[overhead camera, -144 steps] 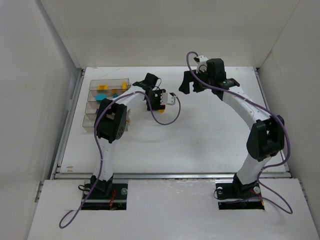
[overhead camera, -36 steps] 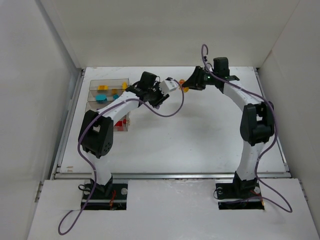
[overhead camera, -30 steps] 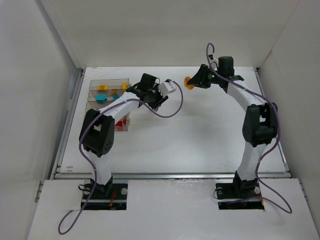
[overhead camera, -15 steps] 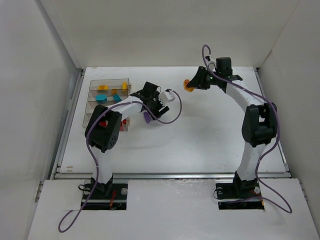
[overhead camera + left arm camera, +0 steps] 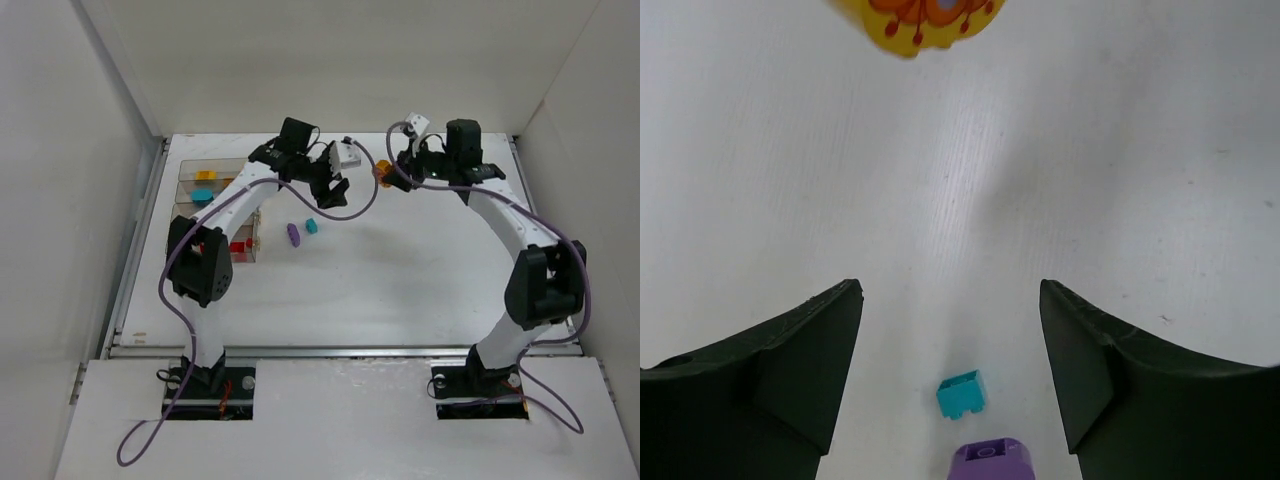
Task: Sort the legos into containers by color
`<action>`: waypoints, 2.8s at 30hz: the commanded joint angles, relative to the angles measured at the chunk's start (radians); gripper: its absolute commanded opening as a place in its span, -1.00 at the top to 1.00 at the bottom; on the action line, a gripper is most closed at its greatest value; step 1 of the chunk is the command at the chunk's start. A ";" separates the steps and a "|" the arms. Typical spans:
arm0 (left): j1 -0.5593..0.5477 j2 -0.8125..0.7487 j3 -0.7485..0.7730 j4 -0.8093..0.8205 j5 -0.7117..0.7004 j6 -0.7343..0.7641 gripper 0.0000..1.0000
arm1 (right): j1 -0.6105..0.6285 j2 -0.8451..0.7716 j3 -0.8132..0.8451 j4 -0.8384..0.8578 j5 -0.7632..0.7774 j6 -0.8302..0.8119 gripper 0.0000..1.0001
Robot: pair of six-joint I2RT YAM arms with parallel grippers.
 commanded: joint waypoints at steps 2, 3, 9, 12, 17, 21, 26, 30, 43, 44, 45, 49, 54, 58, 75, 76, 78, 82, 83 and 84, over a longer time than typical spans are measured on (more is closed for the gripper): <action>0.007 -0.111 0.057 -0.138 0.248 0.202 -0.39 | 0.015 -0.105 -0.083 0.096 -0.306 -0.527 1.00; 0.007 -0.125 0.067 -0.138 0.248 0.240 -0.39 | 0.015 -0.121 -0.122 0.096 -0.353 -0.598 1.00; 0.007 -0.148 0.103 -0.167 0.376 0.270 -0.47 | 0.024 -0.130 -0.107 0.024 -0.488 -0.773 1.00; -0.002 -0.157 0.103 -0.167 0.364 0.259 -0.47 | 0.035 -0.130 -0.094 -0.048 -0.509 -0.884 1.00; -0.052 -0.167 0.082 -0.148 0.268 0.256 -0.54 | 0.067 -0.130 -0.084 -0.058 -0.507 -0.884 1.00; -0.062 -0.177 0.059 -0.067 0.233 0.197 -0.57 | 0.095 -0.142 -0.084 -0.048 -0.476 -0.884 1.00; -0.062 -0.200 0.024 -0.045 0.244 0.161 -0.36 | 0.106 -0.142 -0.066 -0.094 -0.476 -0.884 1.00; -0.062 -0.231 -0.010 -0.045 0.218 0.161 0.18 | 0.106 -0.133 -0.066 -0.094 -0.476 -0.884 1.00; -0.071 -0.249 -0.045 0.003 0.169 0.082 1.00 | 0.106 -0.113 -0.012 -0.171 -0.494 -0.884 -0.99; -0.071 -0.249 -0.045 0.003 0.169 0.070 1.00 | 0.106 -0.104 -0.012 -0.186 -0.476 -0.875 -1.00; -0.045 -0.249 -0.057 0.015 0.169 0.052 1.00 | 0.106 -0.104 -0.002 -0.203 -0.467 -0.875 -1.00; 0.056 -0.280 -0.148 0.174 0.089 -0.168 1.00 | 0.106 -0.095 -0.003 -0.225 -0.401 -0.835 -1.00; 0.205 -0.289 -0.251 0.380 -0.161 -0.355 1.00 | 0.106 -0.115 -0.073 0.053 -0.287 -0.475 -1.00; 0.308 -0.224 -0.250 0.376 -0.232 -0.346 1.00 | 0.115 -0.092 -0.040 0.073 -0.139 -0.346 -1.00; 0.538 0.028 -0.134 0.368 -0.305 -0.257 1.00 | 0.184 0.013 0.078 0.084 0.000 -0.201 -1.00; 0.549 0.037 -0.121 0.368 -0.292 -0.266 1.00 | 0.184 0.013 0.078 0.084 0.000 -0.201 -1.00; 0.549 0.037 -0.107 0.368 -0.258 -0.293 1.00 | 0.193 0.013 0.078 0.084 0.000 -0.201 -1.00; 0.569 0.068 -0.068 0.368 -0.218 -0.323 1.00 | 0.193 0.031 0.078 0.084 0.000 -0.201 -1.00; 0.569 0.088 -0.059 0.368 -0.218 -0.323 1.00 | 0.193 0.031 0.078 0.084 0.000 -0.201 -1.00; 0.569 0.099 -0.050 0.359 -0.233 -0.323 1.00 | 0.193 0.040 0.087 0.084 0.000 -0.201 -1.00</action>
